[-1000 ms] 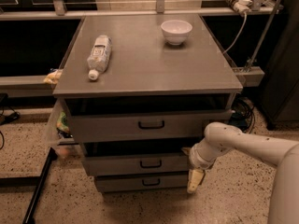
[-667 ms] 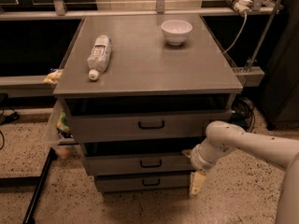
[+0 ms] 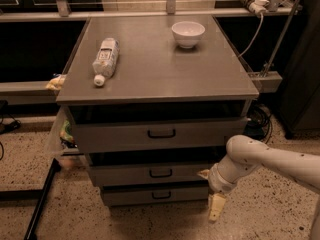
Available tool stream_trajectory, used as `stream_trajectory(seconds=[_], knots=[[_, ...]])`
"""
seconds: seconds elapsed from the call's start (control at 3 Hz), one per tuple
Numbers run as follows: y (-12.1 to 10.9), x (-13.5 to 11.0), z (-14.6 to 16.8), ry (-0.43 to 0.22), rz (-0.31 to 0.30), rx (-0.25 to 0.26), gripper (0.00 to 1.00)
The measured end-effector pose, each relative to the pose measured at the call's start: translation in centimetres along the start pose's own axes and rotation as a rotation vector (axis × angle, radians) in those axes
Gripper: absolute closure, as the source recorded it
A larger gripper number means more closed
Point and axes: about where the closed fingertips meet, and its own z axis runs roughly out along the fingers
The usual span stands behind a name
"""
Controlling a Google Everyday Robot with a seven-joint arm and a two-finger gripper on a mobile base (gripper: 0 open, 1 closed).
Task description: Open middle drawer
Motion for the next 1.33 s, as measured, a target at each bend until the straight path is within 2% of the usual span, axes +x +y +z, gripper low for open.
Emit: stream_trajectory(seconds=[0.33,0.67,1.0,1.33], knots=[[2.3,-0.5,-1.7,-0.024,-0.052,0.099,0.0],[2.9,-1.3,-2.9,-0.055,-0.119,0.273,0.0],[1.6,-1.7,-4.0,-0.09,-0.169,0.45,0.0],[0.0,-1.7,-4.4,-0.116,-0.191,0.558,0.0]])
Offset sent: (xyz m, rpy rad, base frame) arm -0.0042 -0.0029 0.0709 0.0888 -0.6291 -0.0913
